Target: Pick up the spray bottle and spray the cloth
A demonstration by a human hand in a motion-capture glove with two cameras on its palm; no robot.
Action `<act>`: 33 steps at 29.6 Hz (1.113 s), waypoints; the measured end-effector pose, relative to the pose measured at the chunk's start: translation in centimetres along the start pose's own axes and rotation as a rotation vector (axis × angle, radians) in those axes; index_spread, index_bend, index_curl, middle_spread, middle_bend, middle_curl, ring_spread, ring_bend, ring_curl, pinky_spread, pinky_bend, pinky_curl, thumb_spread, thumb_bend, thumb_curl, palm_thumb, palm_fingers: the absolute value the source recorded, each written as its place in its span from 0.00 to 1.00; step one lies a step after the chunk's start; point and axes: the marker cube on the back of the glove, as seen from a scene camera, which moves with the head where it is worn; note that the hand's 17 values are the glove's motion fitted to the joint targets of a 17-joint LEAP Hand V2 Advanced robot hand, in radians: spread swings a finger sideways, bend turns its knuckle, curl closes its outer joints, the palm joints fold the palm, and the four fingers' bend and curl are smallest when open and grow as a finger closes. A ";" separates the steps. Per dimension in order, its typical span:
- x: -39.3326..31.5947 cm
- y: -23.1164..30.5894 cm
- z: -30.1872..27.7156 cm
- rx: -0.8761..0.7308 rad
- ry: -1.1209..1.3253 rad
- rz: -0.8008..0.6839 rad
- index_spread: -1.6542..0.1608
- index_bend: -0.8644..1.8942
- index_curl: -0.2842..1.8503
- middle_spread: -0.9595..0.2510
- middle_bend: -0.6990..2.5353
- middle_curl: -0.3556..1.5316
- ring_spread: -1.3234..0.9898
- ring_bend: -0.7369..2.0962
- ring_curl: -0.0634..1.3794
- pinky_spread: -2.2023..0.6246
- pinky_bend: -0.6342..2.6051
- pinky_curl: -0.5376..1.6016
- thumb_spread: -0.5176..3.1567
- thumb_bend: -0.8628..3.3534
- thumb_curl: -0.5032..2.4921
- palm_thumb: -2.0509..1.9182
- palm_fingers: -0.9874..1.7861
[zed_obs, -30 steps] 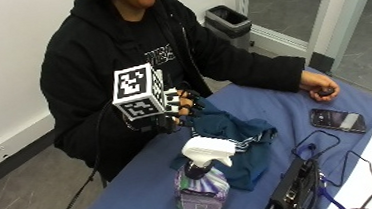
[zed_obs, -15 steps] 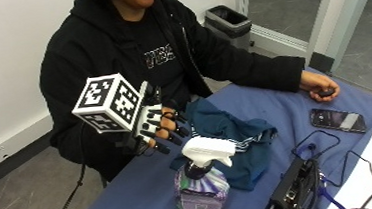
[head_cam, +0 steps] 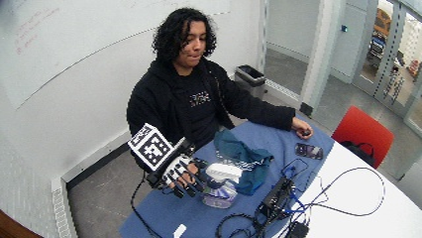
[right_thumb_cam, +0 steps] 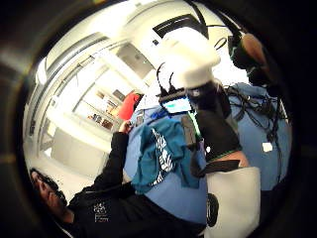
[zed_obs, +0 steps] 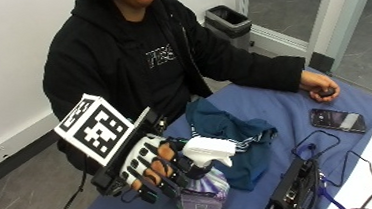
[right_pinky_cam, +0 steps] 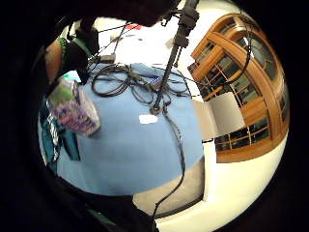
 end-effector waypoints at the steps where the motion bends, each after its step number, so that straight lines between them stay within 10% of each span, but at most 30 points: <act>1: 0.0 -0.5 0.2 0.005 -0.045 0.013 0.77 0.36 0.27 0.77 0.31 0.37 0.53 0.41 0.27 0.82 0.26 0.38 0.46 0.25 0.27 0.67 0.69; 21: -3.3 -4.5 7.4 -0.057 -0.908 0.145 0.78 0.36 0.27 0.75 0.30 0.39 0.52 0.41 0.29 0.79 0.27 0.40 0.40 0.24 0.31 0.74 0.75; 33: -4.2 -6.1 8.9 0.093 -0.902 0.254 0.76 0.39 0.31 0.66 0.33 0.43 0.48 0.43 0.34 0.70 0.31 0.43 0.29 0.22 0.35 0.77 0.85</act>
